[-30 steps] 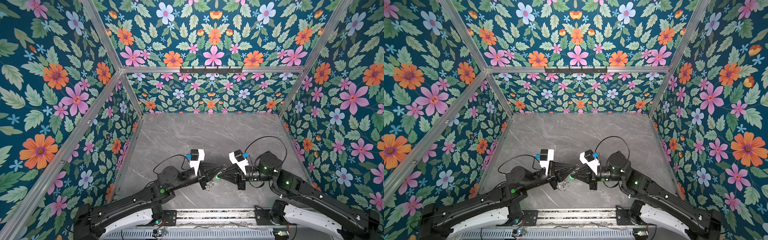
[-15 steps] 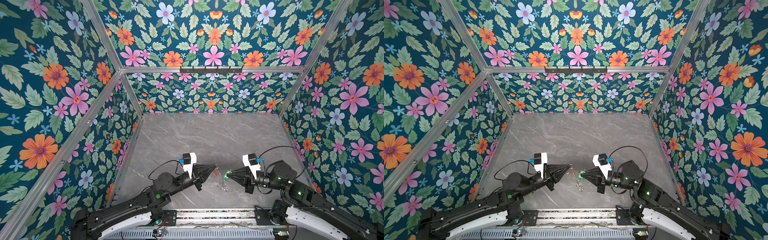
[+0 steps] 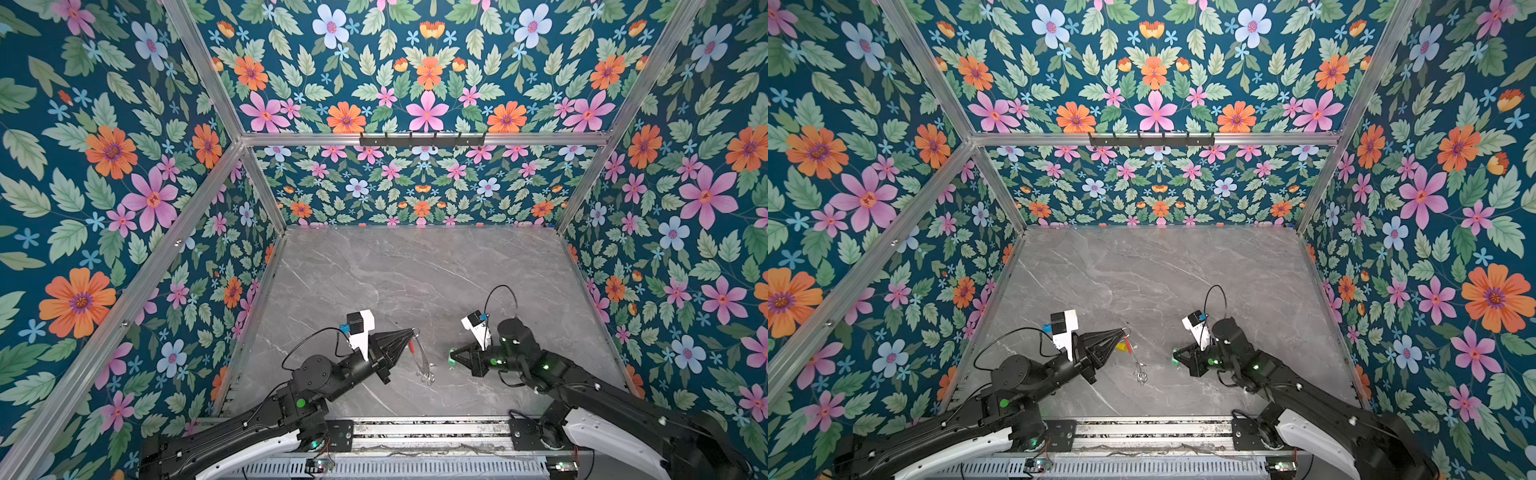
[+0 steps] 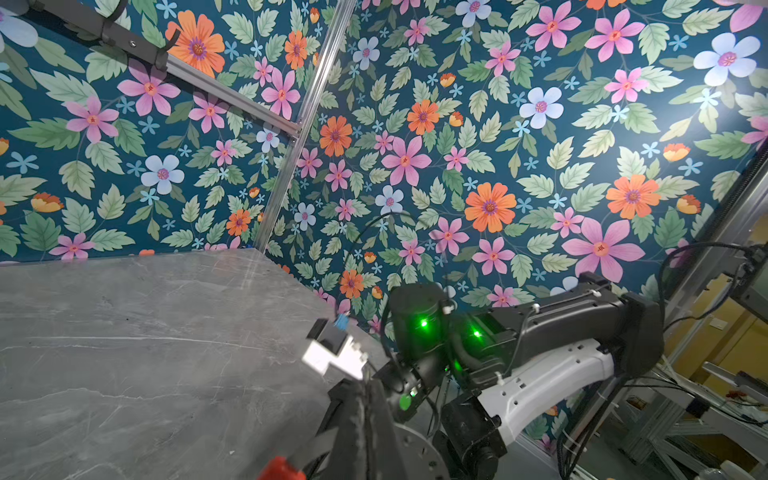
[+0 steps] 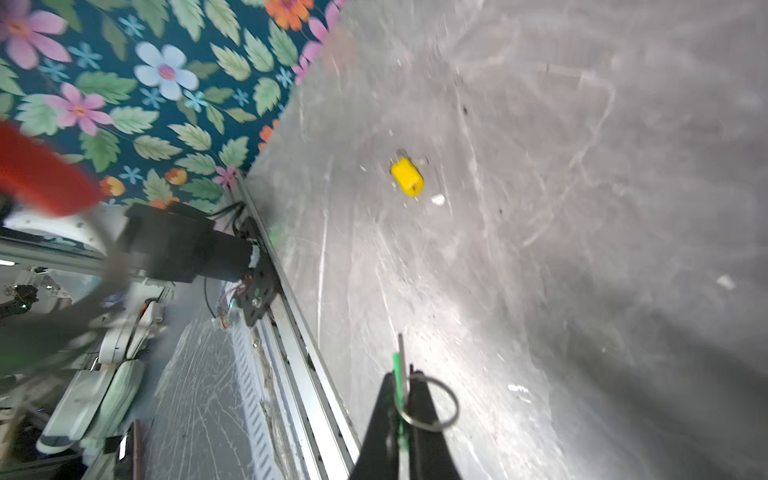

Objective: Remove the keys from the keyring
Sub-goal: 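Pull the green-tagged key off the ring with the right gripper, left holding hoop, then release the green-tagged key onto the table and bring the right gripper back to the hoop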

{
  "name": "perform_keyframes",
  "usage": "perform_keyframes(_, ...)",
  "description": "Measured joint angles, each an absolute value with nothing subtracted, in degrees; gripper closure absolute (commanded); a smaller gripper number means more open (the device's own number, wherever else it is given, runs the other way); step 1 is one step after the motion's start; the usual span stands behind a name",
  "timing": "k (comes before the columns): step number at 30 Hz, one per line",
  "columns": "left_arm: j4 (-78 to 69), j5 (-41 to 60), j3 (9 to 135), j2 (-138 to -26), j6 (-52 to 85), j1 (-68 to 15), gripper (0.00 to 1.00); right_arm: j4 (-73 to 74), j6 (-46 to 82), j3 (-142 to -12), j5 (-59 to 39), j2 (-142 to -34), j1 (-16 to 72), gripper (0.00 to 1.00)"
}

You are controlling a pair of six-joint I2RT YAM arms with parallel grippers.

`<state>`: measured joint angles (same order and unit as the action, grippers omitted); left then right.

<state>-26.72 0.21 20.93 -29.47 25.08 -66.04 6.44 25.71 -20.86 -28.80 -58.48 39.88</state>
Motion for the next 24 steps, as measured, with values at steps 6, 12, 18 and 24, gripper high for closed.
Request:
perform_keyframes(6, -25.74, 0.14, 21.15, -30.15, 25.32, -66.04, 1.0, 12.64, 26.79, -24.14, -28.34, -71.0, 39.46, 1.0)
perform_keyframes(12, -25.74, 0.19, 21.12, -30.3, 25.32, -66.04, 1.0, 14.33, 26.89, -27.31, -26.22, -80.95, 38.68, 0.96)
perform_keyframes(18, -25.74, 0.21, 21.02, -30.41, 25.47, -66.04, 1.0, 14.74, 28.16, -27.35, -23.44, -82.78, 38.65, 0.55)
perform_keyframes(24, -25.74, 0.1, 21.02, -30.41, 25.52, -66.04, 1.0, 13.37, 28.42, -27.2, -19.81, -77.76, 38.63, 0.37)
